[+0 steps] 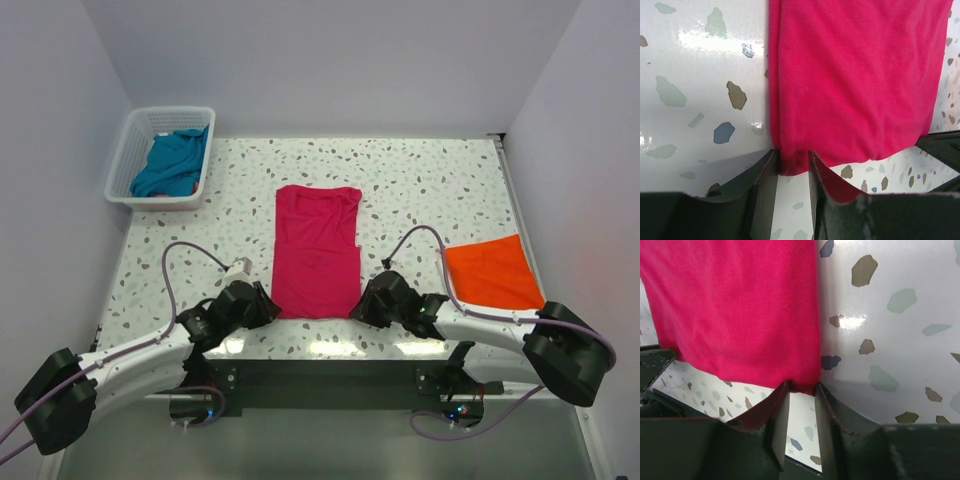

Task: Fold and stack the t-shirts
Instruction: Fold the tshirt

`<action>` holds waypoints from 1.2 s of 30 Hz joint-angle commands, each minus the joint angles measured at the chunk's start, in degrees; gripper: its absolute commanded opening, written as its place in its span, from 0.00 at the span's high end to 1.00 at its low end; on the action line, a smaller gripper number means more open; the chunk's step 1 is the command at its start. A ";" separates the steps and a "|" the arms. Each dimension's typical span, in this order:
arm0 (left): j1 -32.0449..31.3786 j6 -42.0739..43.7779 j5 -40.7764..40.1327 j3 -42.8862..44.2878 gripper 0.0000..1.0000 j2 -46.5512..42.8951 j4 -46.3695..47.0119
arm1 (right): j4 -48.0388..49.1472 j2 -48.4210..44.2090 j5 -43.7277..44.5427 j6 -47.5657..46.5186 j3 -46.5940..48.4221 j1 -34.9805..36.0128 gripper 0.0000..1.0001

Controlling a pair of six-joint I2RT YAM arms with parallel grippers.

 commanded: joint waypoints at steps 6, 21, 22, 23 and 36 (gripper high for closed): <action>-0.27 2.97 1.36 -1.14 0.96 2.09 -0.64 | -4.16 1.10 5.71 -1.33 0.08 0.57 1.00; -5.90 5.17 -0.39 6.32 1.00 -9.60 -15.84 | -18.93 -13.32 10.01 -6.60 1.83 9.01 1.00; -5.90 5.25 -0.74 6.94 1.00 -9.86 -15.76 | -19.81 -13.41 11.67 -7.04 3.66 9.10 1.00; -5.90 5.34 -1.18 7.55 1.00 -9.78 -15.58 | -20.69 -13.32 12.47 -7.57 4.81 9.10 1.00; -3.19 12.45 -8.66 27.14 1.00 5.77 -8.29 | -28.27 -4.01 18.56 -21.71 28.89 0.68 1.00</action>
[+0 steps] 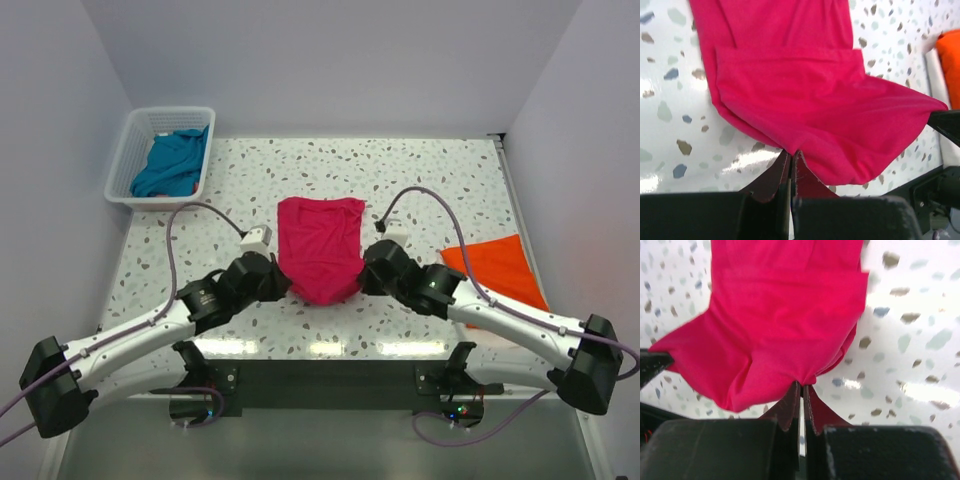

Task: Fold and stack the t-shirts
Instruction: Fold the tshirt

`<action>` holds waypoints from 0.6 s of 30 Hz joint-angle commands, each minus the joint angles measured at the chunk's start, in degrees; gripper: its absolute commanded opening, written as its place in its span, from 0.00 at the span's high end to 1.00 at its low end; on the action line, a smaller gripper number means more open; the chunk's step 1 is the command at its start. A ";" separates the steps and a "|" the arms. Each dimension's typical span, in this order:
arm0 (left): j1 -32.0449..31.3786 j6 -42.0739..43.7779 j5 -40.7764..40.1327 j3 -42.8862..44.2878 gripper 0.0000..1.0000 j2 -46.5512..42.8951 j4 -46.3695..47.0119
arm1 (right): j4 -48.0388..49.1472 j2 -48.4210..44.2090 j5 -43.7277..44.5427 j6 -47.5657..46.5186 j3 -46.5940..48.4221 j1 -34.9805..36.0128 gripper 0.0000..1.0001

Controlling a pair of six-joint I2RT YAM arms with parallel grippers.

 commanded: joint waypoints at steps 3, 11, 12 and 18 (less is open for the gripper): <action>7.51 6.15 -0.46 9.41 1.00 4.76 6.80 | -0.11 3.61 -0.33 -9.49 9.30 -9.26 1.00; 17.46 9.94 5.18 16.37 1.00 15.48 13.22 | 2.79 13.89 -7.62 -14.77 18.90 -20.41 1.00; 19.39 10.02 6.23 17.42 1.00 16.36 14.97 | 4.02 16.42 -8.50 -15.47 20.64 -21.39 1.00; 26.08 10.46 11.50 23.04 1.00 25.41 20.78 | 6.58 27.14 -13.69 -17.85 29.86 -26.40 1.00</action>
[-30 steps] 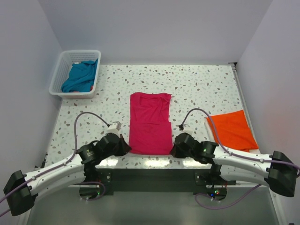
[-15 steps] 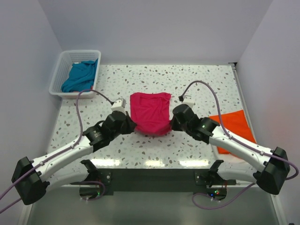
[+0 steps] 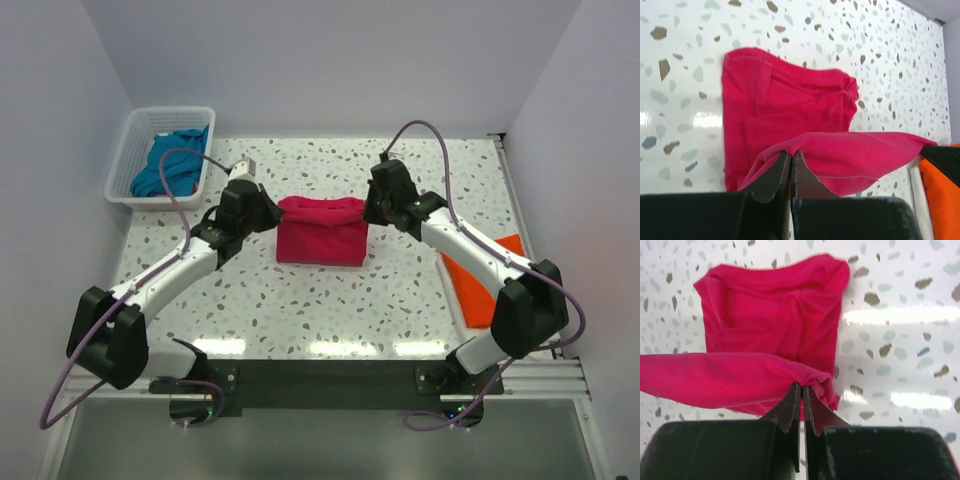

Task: Fold and stack the t-shirts
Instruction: Fold the tshirt

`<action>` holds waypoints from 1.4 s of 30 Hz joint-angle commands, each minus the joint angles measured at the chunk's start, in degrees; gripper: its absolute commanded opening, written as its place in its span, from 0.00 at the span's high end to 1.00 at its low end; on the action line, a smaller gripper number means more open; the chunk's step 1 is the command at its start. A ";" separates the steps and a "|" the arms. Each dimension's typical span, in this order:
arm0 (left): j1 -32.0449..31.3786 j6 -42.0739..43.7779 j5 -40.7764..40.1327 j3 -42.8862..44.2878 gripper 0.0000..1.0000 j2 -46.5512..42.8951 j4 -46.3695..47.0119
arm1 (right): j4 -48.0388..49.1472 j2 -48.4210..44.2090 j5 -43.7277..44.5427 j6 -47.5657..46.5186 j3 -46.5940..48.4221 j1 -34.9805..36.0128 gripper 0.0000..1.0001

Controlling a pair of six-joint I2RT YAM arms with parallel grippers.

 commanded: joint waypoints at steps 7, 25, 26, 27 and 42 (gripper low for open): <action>8.80 2.60 9.34 14.41 1.00 17.71 11.67 | 4.38 19.71 -8.25 -5.05 19.61 -6.58 1.00; 18.57 2.34 18.33 25.60 0.38 33.93 16.08 | 2.44 35.76 -11.95 -5.32 34.84 -13.45 0.41; 17.52 2.25 15.80 24.72 0.40 33.05 14.24 | 2.53 35.06 -11.25 -5.41 33.18 -13.01 0.42; 16.81 2.25 15.25 23.67 0.47 31.47 14.40 | 2.53 34.09 -10.46 -5.41 32.38 -12.48 0.42; 9.95 6.82 8.57 32.17 0.73 44.53 14.40 | 3.94 39.70 -11.07 -3.38 33.59 -9.75 0.55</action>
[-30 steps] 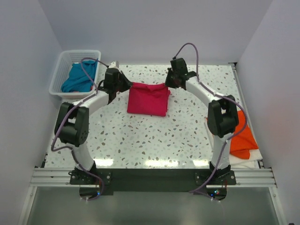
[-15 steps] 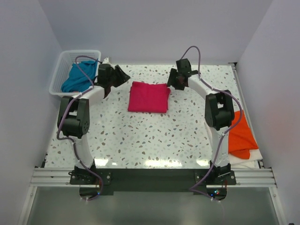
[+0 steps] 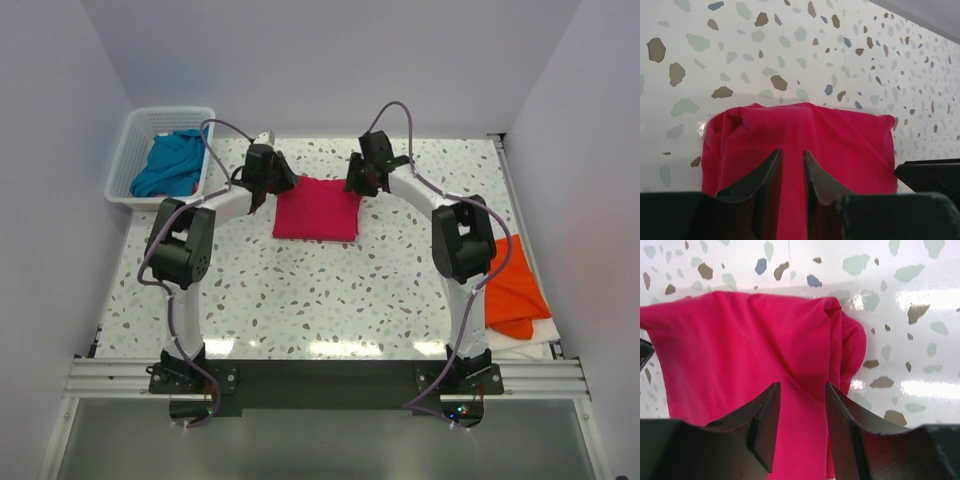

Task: Fold and stack the t-shirts
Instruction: Fold the tshirt, then neatly place the folded tshirt to the corner

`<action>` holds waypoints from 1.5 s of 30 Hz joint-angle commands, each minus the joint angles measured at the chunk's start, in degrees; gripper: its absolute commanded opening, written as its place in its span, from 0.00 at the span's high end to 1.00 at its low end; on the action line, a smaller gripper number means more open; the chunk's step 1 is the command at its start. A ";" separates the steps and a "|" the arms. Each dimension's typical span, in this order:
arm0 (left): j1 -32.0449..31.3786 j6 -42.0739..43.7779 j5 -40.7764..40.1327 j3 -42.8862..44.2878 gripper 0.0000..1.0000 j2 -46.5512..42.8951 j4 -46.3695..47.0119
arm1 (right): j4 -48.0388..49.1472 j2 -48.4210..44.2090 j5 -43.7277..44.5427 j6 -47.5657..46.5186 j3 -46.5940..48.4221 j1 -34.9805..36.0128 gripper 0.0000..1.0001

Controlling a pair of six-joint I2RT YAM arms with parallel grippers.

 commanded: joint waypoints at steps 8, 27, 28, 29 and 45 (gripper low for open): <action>1.56 -0.47 -9.14 12.04 0.73 12.46 -7.07 | -1.32 8.28 0.87 0.88 6.07 -1.76 0.60; 3.58 -1.27 0.78 9.50 0.66 11.50 -2.51 | 0.96 0.73 -6.77 -0.35 -0.95 -5.19 0.31; 3.58 -1.18 1.04 9.41 0.66 11.59 -2.69 | 1.74 0.20 -6.69 -0.18 -1.83 -5.27 0.31; 3.58 -1.09 1.13 9.41 0.66 11.50 -2.69 | 2.27 -0.85 -6.77 0.00 -3.75 -5.28 0.30; 3.58 -1.09 2.10 7.92 0.66 11.42 -2.69 | 8.26 -2.53 -10.20 4.65 -12.83 -2.55 0.28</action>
